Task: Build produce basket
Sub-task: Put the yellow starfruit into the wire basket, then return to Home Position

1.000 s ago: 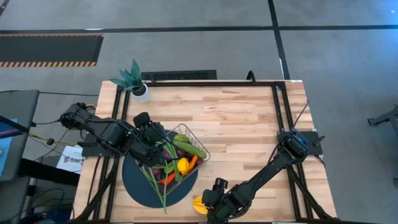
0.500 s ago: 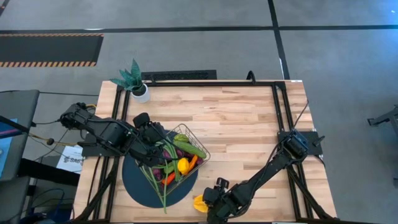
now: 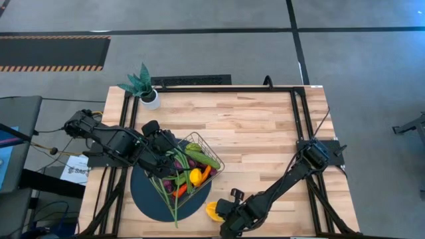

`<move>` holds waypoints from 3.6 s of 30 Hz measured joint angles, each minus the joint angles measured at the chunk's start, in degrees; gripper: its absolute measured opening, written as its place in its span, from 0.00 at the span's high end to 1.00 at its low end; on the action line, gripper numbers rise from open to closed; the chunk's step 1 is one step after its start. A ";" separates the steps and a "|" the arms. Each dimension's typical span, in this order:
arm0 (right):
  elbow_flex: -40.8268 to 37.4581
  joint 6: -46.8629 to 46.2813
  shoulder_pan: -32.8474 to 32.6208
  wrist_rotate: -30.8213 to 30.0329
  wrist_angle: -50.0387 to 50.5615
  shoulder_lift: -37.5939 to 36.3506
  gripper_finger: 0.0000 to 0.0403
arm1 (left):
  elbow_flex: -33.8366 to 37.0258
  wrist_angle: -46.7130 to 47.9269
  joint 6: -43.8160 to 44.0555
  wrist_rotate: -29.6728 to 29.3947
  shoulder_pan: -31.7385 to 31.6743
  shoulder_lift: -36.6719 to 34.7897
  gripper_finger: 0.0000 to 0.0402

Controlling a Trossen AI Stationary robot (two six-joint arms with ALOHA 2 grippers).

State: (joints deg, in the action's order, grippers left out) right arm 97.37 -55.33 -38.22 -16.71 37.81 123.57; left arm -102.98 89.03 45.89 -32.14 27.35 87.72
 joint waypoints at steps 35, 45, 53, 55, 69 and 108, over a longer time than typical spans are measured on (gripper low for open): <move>28.02 27.91 14.62 -26.41 39.74 -25.08 1.00 | -0.04 1.01 -8.04 1.98 3.96 -4.89 0.41; 27.95 48.15 27.26 6.70 11.55 -16.01 1.00 | 1.54 1.00 -4.87 -5.73 6.85 -15.93 0.41; 27.84 44.33 27.78 20.12 10.44 -2.35 1.00 | 9.02 1.06 0.64 -5.66 7.15 -21.20 0.41; 27.86 43.44 26.63 23.06 8.19 -0.32 1.00 | 11.05 0.95 2.18 -5.12 7.15 -21.96 0.41; 27.99 41.67 24.29 23.70 7.70 7.08 1.00 | 16.24 0.88 7.37 -3.61 7.13 -22.51 0.41; 36.54 31.06 21.58 1.68 42.04 -10.53 0.85 | 16.24 0.98 13.67 -2.66 14.09 -21.59 0.42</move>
State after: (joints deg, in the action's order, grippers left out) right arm 133.91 -24.27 -16.64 -15.03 79.86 113.04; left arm -86.74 90.02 59.56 -34.80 41.44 66.13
